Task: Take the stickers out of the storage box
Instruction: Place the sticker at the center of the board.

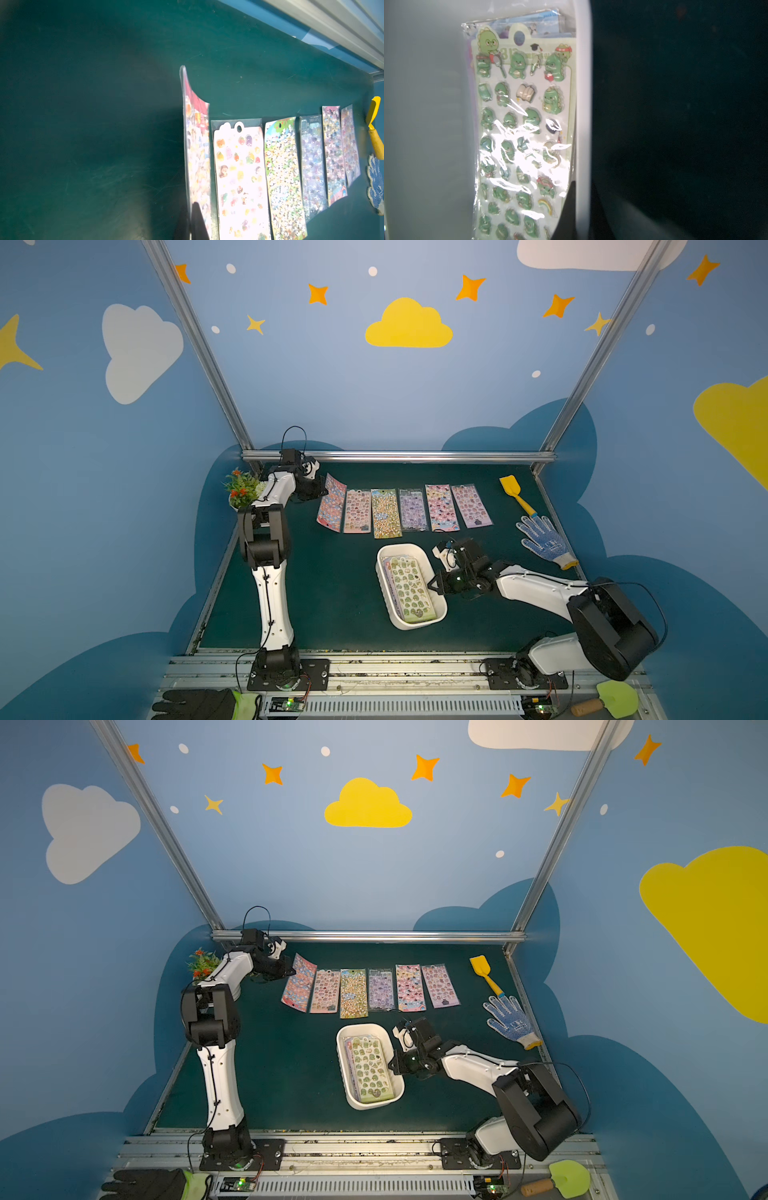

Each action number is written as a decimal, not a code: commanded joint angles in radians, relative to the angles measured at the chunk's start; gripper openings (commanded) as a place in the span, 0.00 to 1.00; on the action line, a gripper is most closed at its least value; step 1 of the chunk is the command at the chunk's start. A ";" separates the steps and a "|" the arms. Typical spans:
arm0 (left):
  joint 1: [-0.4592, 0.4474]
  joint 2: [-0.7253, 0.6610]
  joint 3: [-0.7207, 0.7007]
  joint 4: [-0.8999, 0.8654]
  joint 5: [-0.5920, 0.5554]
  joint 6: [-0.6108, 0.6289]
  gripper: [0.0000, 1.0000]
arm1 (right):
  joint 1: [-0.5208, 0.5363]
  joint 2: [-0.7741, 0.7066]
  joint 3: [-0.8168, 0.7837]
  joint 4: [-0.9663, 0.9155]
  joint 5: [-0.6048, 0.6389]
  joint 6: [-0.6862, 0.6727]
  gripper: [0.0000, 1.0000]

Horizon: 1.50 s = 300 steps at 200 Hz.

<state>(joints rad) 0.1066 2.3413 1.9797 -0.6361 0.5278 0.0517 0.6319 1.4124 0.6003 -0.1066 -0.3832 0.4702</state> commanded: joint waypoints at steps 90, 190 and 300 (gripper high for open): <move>0.010 -0.077 -0.051 -0.013 -0.074 0.040 0.42 | 0.000 -0.120 0.008 -0.122 0.129 0.002 0.00; -0.018 -0.353 -0.063 -0.021 -0.060 -0.016 0.63 | -0.003 -0.231 0.067 -0.280 0.268 0.029 0.00; -0.472 -0.817 -0.365 0.095 -0.273 -0.247 0.61 | -0.057 -0.402 0.124 -0.467 0.548 0.062 0.00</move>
<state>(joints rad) -0.2733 1.6150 1.7378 -0.5743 0.3477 -0.0822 0.5953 1.0431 0.7033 -0.5255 0.0929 0.5156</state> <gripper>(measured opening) 0.615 0.061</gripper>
